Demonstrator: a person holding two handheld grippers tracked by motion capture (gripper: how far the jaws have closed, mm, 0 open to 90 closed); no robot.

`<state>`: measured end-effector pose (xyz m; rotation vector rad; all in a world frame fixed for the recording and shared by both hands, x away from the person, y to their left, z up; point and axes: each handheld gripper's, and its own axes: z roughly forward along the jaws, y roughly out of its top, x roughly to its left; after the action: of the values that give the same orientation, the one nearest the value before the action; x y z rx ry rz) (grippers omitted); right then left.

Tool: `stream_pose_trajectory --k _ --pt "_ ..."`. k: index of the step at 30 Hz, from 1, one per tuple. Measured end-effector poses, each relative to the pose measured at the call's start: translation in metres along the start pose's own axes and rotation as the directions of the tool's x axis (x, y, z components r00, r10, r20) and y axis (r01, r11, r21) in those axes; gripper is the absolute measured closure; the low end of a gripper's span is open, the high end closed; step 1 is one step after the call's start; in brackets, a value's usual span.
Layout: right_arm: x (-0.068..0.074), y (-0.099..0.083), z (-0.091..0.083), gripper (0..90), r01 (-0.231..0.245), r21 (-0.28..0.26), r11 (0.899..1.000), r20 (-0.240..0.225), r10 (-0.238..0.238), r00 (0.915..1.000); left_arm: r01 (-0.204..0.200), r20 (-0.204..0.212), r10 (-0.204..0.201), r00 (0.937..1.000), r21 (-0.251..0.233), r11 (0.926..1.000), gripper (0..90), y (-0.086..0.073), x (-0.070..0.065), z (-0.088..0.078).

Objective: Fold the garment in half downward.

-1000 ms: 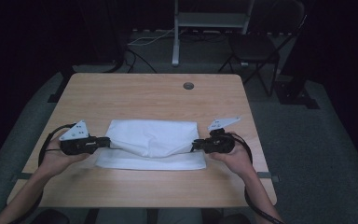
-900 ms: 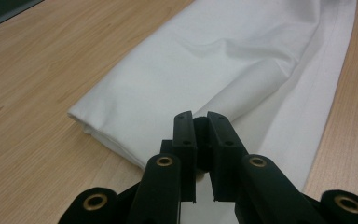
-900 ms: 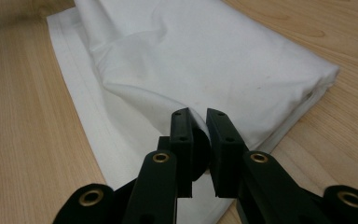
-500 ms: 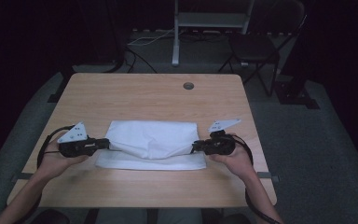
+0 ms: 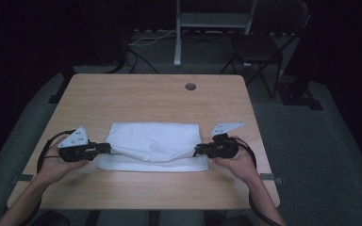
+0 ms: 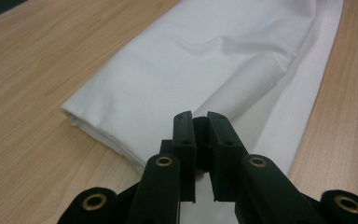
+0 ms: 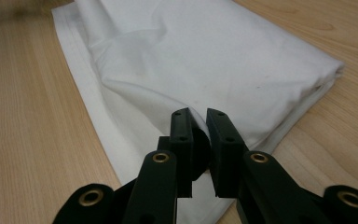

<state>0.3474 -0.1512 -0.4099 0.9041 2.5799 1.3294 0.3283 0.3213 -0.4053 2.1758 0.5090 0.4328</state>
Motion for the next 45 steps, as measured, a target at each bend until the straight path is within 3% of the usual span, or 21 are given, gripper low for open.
stream_pose_trajectory --k 16,39,45 --pt "0.001 -0.011 0.003 81.2 0.006 0.031 1.000 -0.011 -0.005 0.9999 0.002 0.010 -0.002 0.9999 0.004 1.0000 82.3 -0.009 -0.010 0.000" --pt "0.005 -0.026 0.005 80.1 -0.001 0.065 0.998 -0.033 0.003 0.9995 -0.022 0.034 0.020 0.9992 0.047 0.9986 81.4 -0.018 -0.021 0.005" --pt "0.006 -0.025 0.004 80.3 0.010 0.061 0.998 -0.026 -0.008 0.9996 -0.017 0.014 0.016 0.9998 0.042 0.9990 81.7 -0.017 -0.021 0.004"
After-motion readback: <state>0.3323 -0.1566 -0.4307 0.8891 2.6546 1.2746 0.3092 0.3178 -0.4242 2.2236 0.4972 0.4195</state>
